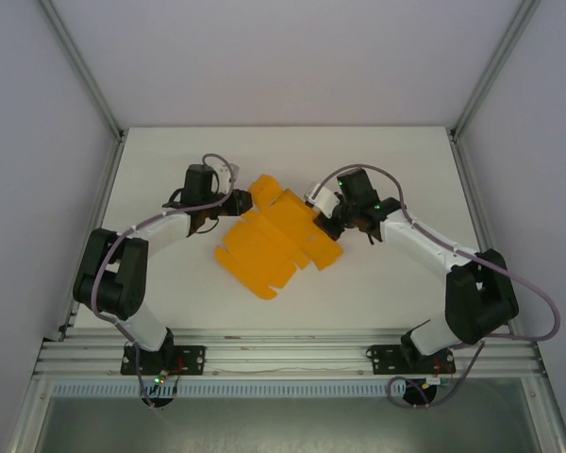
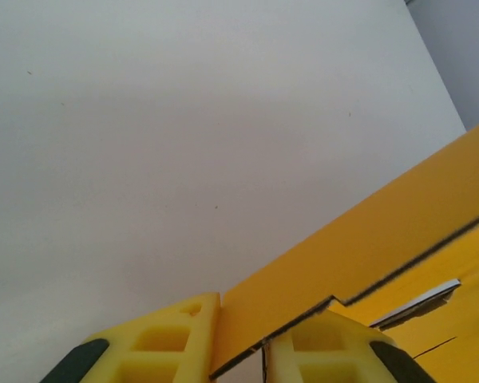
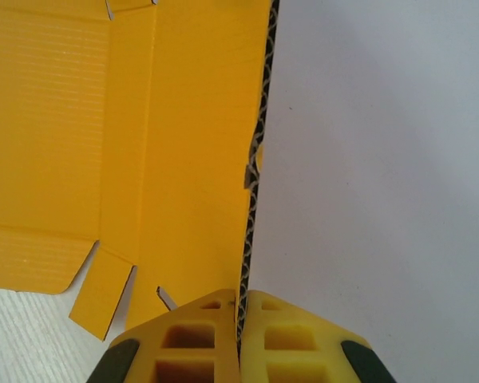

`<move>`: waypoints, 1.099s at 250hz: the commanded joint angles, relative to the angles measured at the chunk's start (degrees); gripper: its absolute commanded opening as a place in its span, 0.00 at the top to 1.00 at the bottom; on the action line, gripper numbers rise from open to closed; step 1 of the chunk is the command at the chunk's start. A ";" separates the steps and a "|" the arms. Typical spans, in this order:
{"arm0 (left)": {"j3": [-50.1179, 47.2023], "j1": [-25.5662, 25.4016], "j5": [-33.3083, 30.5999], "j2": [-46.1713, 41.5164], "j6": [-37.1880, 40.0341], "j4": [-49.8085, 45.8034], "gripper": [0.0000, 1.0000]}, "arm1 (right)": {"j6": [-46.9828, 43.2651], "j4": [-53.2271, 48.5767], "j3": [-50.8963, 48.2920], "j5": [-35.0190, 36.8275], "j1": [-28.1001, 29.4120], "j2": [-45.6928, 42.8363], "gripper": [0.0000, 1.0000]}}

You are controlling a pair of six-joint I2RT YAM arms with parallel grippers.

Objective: Assemble paper box

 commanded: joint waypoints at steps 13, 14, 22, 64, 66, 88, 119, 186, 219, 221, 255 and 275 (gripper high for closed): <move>-0.02 -1.30 -0.46 -1.05 1.13 -2.81 0.67 | -0.22 2.53 -1.14 0.01 0.24 -2.83 1.00; -0.09 -1.27 -0.56 -1.13 1.22 -2.99 0.67 | -0.21 2.53 -1.16 0.01 0.28 -2.89 1.00; -0.20 -1.27 -0.93 -1.95 1.96 -4.35 0.60 | -0.43 2.66 -1.44 0.16 0.28 -3.13 1.00; -4.38 -1.09 -3.03 -9.45 3.20 -5.89 0.29 | -0.83 2.86 -2.09 2.10 0.15 -3.40 1.00; -4.54 -1.13 -3.34 -9.88 3.16 -6.02 0.27 | -0.88 2.81 -2.12 2.19 0.21 -3.46 1.00; -6.60 -0.59 -9.02 -13.90 2.67 -7.48 0.02 | -0.94 2.23 -2.17 2.04 0.18 -3.22 1.00; -9.35 3.50 -11.98 -17.21 0.71 -8.75 0.00 | -1.50 2.00 -2.37 2.17 0.10 -3.16 1.00; -9.30 6.41 -7.56 -13.14 3.82 -9.43 0.00 | -1.46 1.91 -1.58 1.13 0.05 -2.96 1.00; -9.52 4.70 0.69 -10.27 6.98 -6.50 0.07 | -1.12 2.16 -1.36 0.98 0.07 -2.90 1.00; -9.43 4.42 0.71 -10.24 7.27 -6.50 0.08 | -1.15 2.15 -1.34 1.01 0.05 -2.87 1.00; -8.35 0.73 -3.07 -8.50 9.17 -7.60 0.11 | -0.96 2.33 -1.25 -0.59 0.06 -3.32 1.00; -7.81 0.28 -1.90 -6.74 8.51 -6.43 0.12 | -0.80 2.35 -1.04 -1.28 0.06 -3.46 1.00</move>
